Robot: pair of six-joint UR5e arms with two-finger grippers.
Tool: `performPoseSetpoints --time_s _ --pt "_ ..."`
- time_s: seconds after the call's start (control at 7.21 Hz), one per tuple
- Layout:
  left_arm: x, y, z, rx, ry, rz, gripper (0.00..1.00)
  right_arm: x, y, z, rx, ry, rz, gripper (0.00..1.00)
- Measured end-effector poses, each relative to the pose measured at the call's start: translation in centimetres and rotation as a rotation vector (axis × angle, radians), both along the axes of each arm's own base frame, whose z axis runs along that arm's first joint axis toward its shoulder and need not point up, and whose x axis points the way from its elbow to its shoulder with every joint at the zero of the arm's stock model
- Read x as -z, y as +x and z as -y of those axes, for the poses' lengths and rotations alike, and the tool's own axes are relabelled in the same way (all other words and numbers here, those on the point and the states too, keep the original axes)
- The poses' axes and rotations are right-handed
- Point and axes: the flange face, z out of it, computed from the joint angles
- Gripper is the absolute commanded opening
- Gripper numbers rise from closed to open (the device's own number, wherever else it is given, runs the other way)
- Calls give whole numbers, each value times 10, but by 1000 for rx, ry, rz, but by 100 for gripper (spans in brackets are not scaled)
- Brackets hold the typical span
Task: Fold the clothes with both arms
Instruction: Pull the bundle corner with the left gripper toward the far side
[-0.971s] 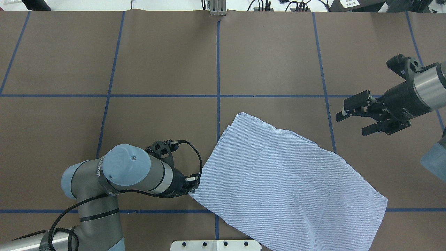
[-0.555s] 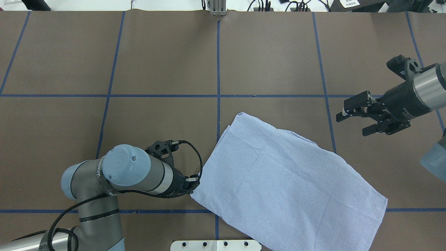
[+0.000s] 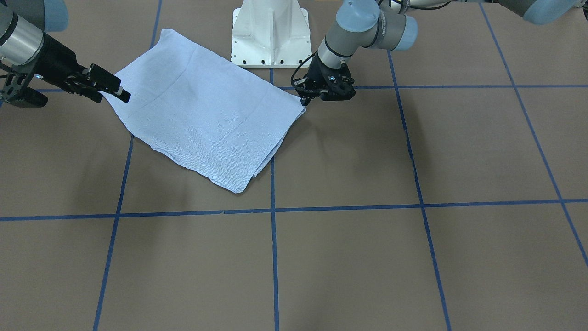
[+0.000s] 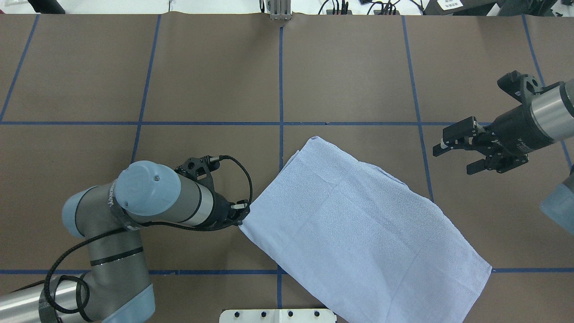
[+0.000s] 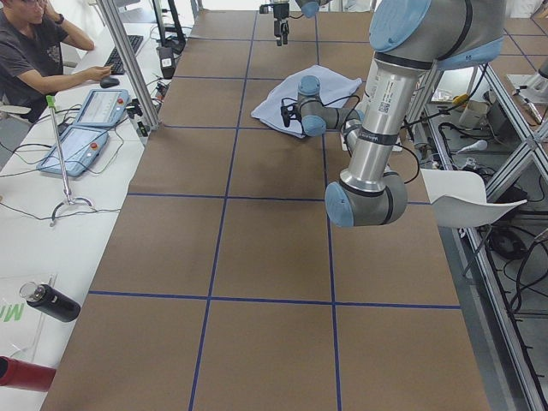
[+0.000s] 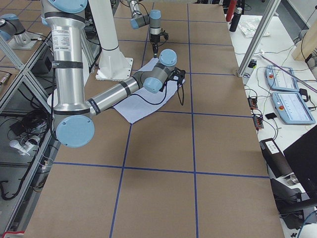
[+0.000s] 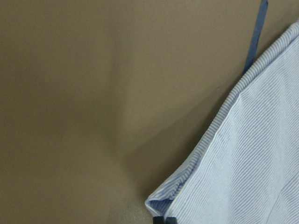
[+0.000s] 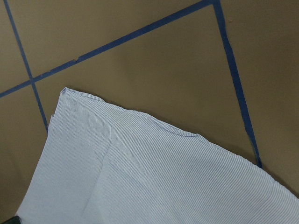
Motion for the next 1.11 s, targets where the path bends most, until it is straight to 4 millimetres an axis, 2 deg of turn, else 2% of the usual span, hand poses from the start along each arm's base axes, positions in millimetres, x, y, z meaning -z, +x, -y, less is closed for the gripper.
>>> performPoseSetpoints --time_s 0.14,0.28,0.42,0.55,0.83,1.11 --pt "-6 -10 29 53 25 34 0 0 0 0 -1 0 1 100" --pt "-10 -7 59 110 72 75 0 1 0 0 -1 1 1 100" --pt "-8 4 95 162 115 117 0 1 0 1 -4 4 0 100" --pt "1 12 133 197 152 141 0 1 1 1 -13 7 -4 100" --pt "24 10 200 250 250 138 0 -1 1 3 -24 10 -12 100" --pt "23 21 254 319 339 126 0 -1 4 5 -34 11 -13 100"
